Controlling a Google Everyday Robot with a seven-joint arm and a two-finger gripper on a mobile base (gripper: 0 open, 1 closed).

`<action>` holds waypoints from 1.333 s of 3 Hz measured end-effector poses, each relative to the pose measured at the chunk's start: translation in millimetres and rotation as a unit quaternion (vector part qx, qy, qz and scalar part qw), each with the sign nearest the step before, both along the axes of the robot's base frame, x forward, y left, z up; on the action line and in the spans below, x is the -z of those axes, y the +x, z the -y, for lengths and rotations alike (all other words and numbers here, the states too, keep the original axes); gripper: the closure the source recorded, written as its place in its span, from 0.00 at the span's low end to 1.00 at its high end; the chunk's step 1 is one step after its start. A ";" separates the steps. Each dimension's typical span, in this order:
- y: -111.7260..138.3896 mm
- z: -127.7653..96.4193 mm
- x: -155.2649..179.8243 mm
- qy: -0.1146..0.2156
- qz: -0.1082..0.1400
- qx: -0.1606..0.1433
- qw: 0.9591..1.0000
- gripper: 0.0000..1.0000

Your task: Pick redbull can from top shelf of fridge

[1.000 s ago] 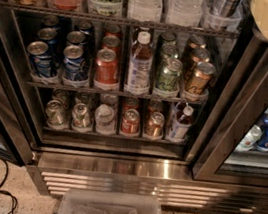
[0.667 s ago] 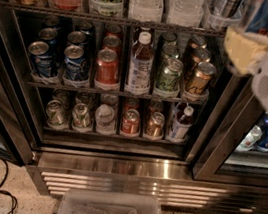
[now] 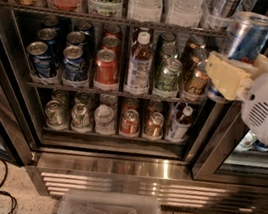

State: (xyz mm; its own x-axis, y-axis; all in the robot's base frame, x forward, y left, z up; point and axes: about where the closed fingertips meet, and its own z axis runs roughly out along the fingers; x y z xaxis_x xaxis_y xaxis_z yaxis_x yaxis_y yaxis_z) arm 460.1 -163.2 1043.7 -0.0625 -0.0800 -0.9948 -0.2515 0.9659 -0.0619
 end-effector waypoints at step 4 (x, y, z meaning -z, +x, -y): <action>-50.8 -53.2 9.1 0.009 -0.048 -0.065 0.997 1.00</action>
Offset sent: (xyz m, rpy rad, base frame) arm -0.0188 0.0155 -0.0074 0.0032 0.0265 0.0356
